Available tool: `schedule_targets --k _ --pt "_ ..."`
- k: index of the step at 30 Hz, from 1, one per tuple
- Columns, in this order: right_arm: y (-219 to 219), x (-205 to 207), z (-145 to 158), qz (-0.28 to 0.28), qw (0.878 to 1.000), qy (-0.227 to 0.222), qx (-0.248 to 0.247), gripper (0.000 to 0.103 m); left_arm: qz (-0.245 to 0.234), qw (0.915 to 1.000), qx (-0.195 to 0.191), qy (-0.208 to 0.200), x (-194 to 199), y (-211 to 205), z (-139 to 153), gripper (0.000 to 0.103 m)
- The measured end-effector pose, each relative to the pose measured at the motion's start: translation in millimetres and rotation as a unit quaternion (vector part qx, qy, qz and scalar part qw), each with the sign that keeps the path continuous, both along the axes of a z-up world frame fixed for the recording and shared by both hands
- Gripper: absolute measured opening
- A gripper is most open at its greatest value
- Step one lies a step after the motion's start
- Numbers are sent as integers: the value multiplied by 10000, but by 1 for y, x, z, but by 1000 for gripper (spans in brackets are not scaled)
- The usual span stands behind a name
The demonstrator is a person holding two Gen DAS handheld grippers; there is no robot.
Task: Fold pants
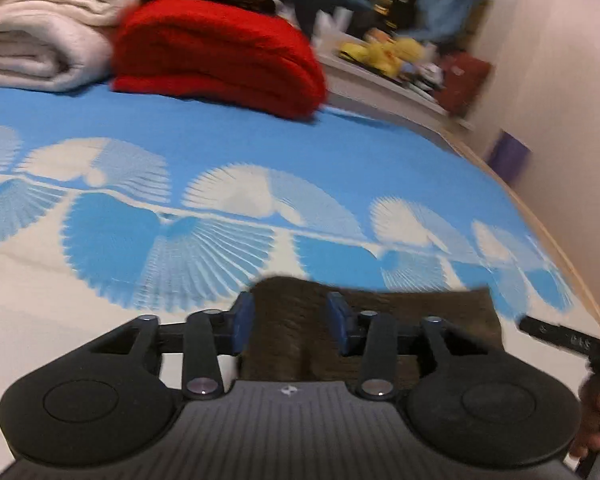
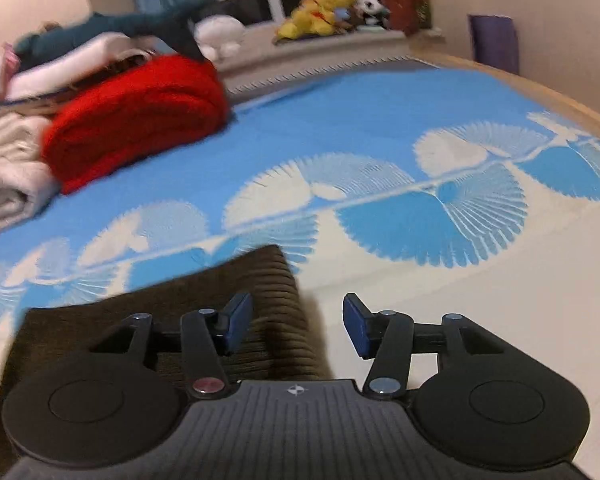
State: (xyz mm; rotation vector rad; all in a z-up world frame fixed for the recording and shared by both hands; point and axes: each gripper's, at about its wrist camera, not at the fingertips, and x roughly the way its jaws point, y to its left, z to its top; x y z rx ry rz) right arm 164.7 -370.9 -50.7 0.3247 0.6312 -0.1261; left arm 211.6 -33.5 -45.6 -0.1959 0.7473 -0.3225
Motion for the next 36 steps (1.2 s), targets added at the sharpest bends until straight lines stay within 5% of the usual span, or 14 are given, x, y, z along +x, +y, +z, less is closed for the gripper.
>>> schedule_targets --k 3,6,9,11,13,15,19,20,22,25,28,30,36 --pt "12 -6 -5 463 9984 330 -82 51 -389 9920 795 902 8 -15 -44 41" --pt "23 -7 -29 551 9895 1282 -387 52 -57 9947 822 612 -7 -13 -28 35" --pt "26 -30 -11 492 9940 932 -293 52 -287 9960 833 156 -33 -16 -1 35" --pt "35 -48 -2 714 9939 754 -364 52 -623 9931 933 328 -45 -21 -8 34" --pt "49 -59 -10 959 9867 1115 -694 52 -804 9824 1534 694 -54 -30 -36 32" --pt "58 -64 -29 1135 9744 1722 -894 52 -808 9793 1801 438 -70 -34 -38 32" --pt "57 -82 -11 886 9849 1339 -652 52 -871 9869 1337 254 -101 -25 -18 31" --pt "55 -88 -9 842 9867 1283 -544 52 -983 9845 1409 340 -106 -25 -24 31" --pt "60 -92 -19 858 9798 1665 -694 52 -1321 9653 2074 878 -113 -36 -55 32" --pt "69 -97 -22 942 9763 1728 -904 53 -1255 9645 2248 594 -131 -38 -47 31" --pt "60 -112 -6 572 9844 1542 -619 56 -1010 9775 1837 247 -149 -28 -14 54" --pt "53 -127 7 366 9904 1281 -358 58 -858 9774 1930 -111 -162 -32 7 79" --pt "67 -174 55 375 9948 91 -943 97 -486 9784 1713 -1047 -213 -32 78 93"
